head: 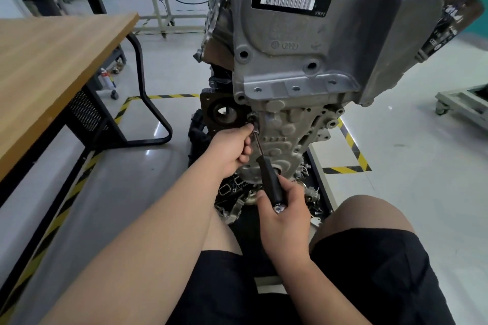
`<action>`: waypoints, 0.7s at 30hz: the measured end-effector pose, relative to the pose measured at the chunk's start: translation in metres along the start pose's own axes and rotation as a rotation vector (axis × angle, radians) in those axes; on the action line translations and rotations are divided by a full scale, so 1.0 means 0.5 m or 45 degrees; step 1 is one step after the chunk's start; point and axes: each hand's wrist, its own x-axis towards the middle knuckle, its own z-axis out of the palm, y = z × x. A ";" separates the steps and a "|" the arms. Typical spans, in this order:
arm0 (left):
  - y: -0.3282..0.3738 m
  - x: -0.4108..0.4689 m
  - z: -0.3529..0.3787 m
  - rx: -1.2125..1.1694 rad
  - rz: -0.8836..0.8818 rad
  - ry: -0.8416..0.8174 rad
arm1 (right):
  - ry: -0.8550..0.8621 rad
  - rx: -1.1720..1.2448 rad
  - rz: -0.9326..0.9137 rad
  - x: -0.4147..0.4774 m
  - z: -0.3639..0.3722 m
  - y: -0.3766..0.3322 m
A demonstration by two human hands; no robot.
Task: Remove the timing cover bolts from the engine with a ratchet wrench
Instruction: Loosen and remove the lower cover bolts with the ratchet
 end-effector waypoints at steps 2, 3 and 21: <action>-0.003 -0.015 -0.009 0.073 -0.005 -0.083 | 0.034 0.039 0.020 -0.005 0.004 -0.007; -0.005 -0.024 -0.012 0.119 0.004 -0.121 | 0.049 0.059 0.037 -0.006 0.006 -0.010; -0.056 -0.142 0.001 0.490 -0.040 -0.271 | -0.095 0.658 0.380 -0.004 -0.006 -0.034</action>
